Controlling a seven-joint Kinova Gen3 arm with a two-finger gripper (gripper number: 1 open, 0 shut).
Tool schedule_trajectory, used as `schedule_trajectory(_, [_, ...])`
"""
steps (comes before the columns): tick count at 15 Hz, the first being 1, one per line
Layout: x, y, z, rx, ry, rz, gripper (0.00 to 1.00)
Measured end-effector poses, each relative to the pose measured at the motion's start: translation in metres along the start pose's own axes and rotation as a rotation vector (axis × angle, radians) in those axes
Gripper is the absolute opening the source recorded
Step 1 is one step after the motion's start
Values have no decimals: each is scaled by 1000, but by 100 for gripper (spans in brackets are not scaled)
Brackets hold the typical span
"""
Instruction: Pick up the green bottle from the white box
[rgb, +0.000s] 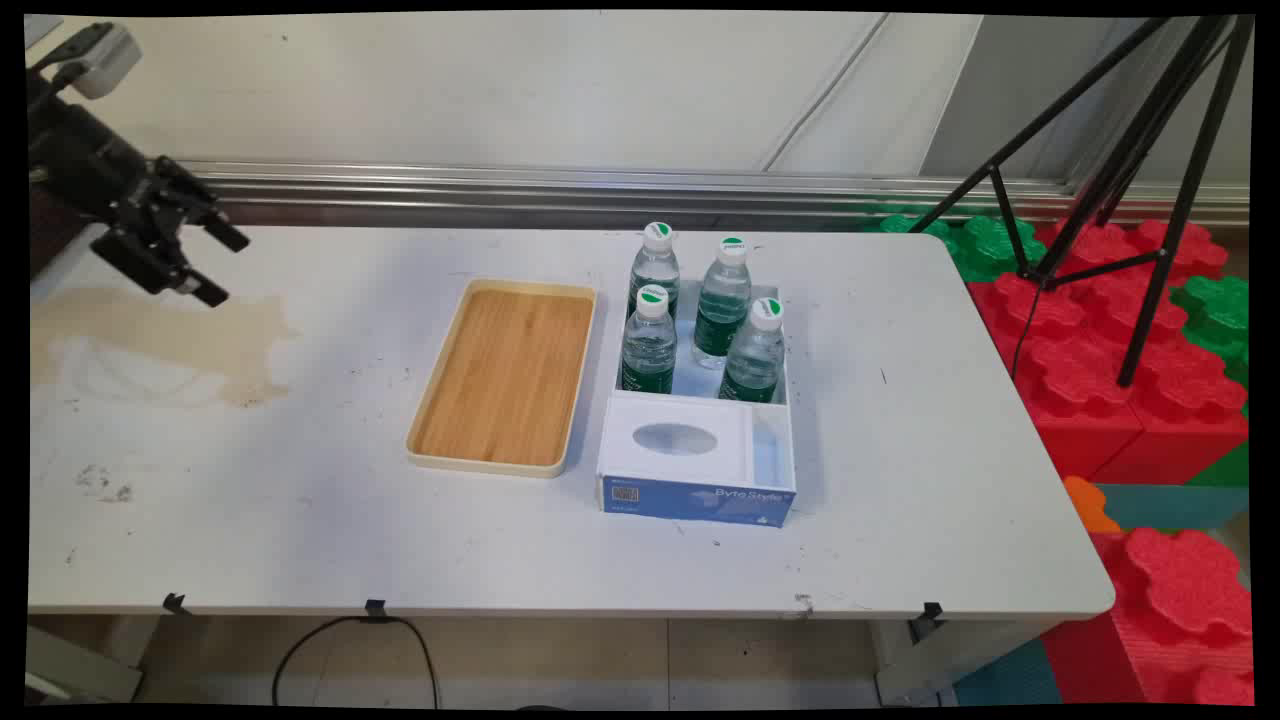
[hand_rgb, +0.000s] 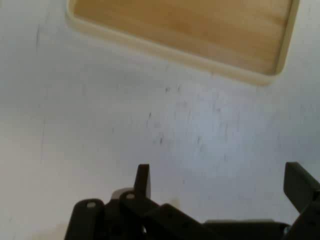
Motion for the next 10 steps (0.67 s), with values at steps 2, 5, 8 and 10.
schedule_trajectory(2, [10, 0, 5, -2, 39, 7, 100])
schedule_trajectory(5, [43, 1, 26, -8, 145, 11, 100])
schedule_trajectory(8, [85, 4, 60, -27, 237, 35, 100])
schedule_trajectory(10, [111, 4, 85, -31, 279, 54, 100])
